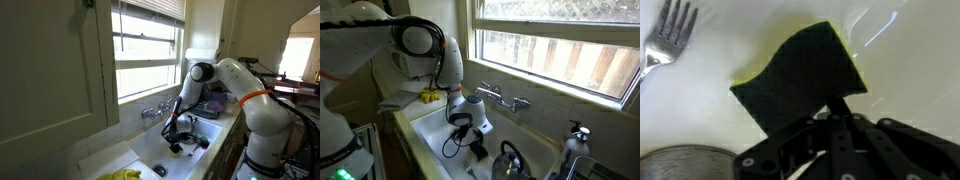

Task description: Turn the tap faucet to the left, then move the sponge backwards, then turn the tap faucet to the right and open the tap

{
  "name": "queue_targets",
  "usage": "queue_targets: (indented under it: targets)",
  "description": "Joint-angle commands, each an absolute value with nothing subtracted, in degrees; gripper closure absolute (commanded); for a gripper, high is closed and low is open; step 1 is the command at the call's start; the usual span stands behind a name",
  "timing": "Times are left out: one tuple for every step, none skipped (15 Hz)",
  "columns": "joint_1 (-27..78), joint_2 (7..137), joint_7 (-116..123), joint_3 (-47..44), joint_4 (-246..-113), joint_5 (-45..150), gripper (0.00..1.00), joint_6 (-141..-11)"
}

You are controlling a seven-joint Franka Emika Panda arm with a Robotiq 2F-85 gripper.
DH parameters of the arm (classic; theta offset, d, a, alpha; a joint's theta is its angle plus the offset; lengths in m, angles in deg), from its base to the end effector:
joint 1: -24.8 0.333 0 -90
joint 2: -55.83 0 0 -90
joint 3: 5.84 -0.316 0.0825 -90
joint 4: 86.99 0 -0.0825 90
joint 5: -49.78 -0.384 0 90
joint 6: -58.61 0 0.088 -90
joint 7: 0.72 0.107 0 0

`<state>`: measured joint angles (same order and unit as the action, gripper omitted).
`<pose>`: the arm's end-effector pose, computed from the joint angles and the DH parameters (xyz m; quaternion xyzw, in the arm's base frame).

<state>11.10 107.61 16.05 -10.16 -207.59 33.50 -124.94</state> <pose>0.5245 -0.1094 0.0053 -0.9211 0.3766 -0.0910 0.0389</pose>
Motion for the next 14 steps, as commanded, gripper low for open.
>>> queue_targets:
  targets:
    - [9.42,107.41,14.62,-12.39,-208.36,33.41,1.0,-128.06]
    - [9.62,107.49,14.46,-12.54,-208.22,33.65,1.0,-128.43]
    - [9.92,107.45,14.3,-12.55,-208.19,33.87,1.0,-128.62]
    - [10.25,107.49,14.12,-12.52,-208.13,33.99,1.0,-128.66]
    - [10.47,107.58,13.92,-12.5,-208.06,34.02,1.0,-128.8]
    - [10.57,107.66,13.83,-12.5,-207.97,34.0,1.0,-128.76]
    - [10.79,107.72,13.81,-12.37,-207.88,33.92,1.0,-128.62]
    - [11.1,107.8,13.8,-12.09,-207.79,33.84,1.0,-128.79]
    - [11.19,107.82,13.81,-11.96,-207.68,33.77,1.0,-128.42]
    - [11.18,107.75,14.0,-12.0,-207.77,33.54,1.0,-128.43]
    - [11.08,107.49,14.07,-12.14,-208.18,33.44,0.74,-128.85]
    - [11.05,107.33,14.1,-12.18,-208.48,33.38,0.72,-129.23]
    - [10.81,107.15,14.05,-12.36,-208.78,33.41,0.66,-129.61]
    - [10.48,106.87,13.97,-12.69,-209.14,33.51,0.58,-129.89]
